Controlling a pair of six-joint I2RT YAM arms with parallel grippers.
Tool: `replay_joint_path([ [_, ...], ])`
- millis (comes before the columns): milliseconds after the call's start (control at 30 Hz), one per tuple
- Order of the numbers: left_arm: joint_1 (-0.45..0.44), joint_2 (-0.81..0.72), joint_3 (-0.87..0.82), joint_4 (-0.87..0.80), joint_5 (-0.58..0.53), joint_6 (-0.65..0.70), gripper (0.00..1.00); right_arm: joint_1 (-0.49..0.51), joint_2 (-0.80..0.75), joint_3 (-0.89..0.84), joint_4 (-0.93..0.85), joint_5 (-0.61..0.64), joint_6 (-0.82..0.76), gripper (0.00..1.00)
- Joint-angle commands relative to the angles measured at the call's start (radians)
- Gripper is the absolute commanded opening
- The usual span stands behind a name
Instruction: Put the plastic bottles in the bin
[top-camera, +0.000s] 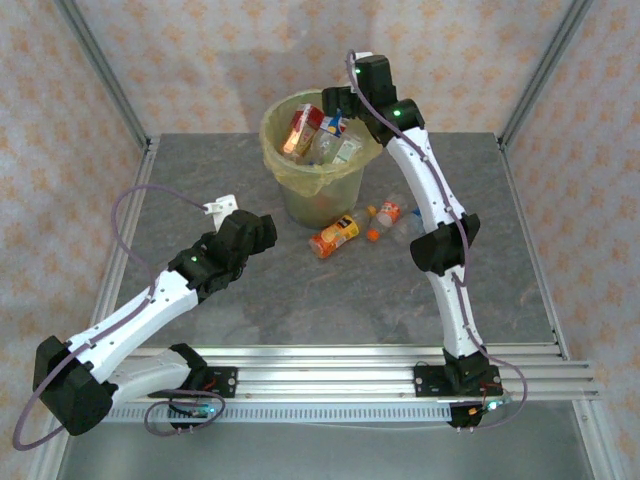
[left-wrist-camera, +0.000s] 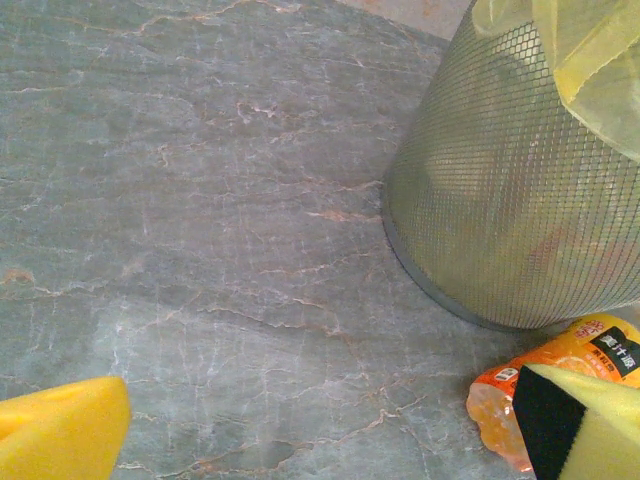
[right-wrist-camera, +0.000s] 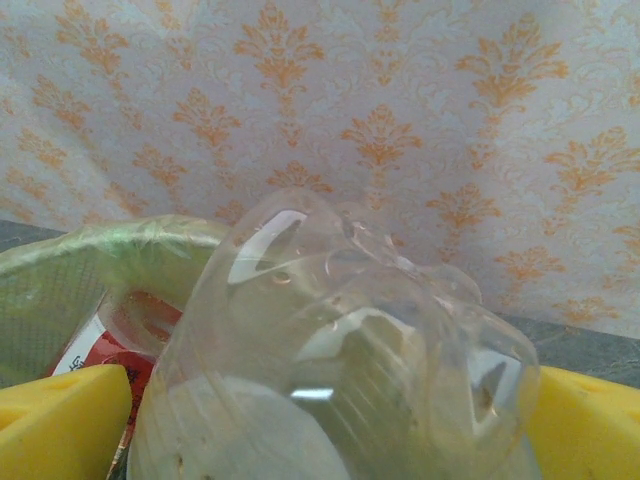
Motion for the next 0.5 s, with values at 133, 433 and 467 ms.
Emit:
replay_joint_path([
  [133,0.010,-0.004,0.021,-0.022,-0.021,-0.014,1.00,-0.022,-0.076,0.042,0.057,-0.044,0.053,0.96],
  [433,0.010,-0.004,0.018,-0.026,-0.026,-0.010,1.00,-0.034,-0.019,0.042,0.089,-0.141,0.114,0.79],
  [467,0.011,-0.004,0.018,-0.026,-0.026,-0.010,1.00,-0.034,-0.014,0.043,0.095,-0.144,0.122,0.79],
])
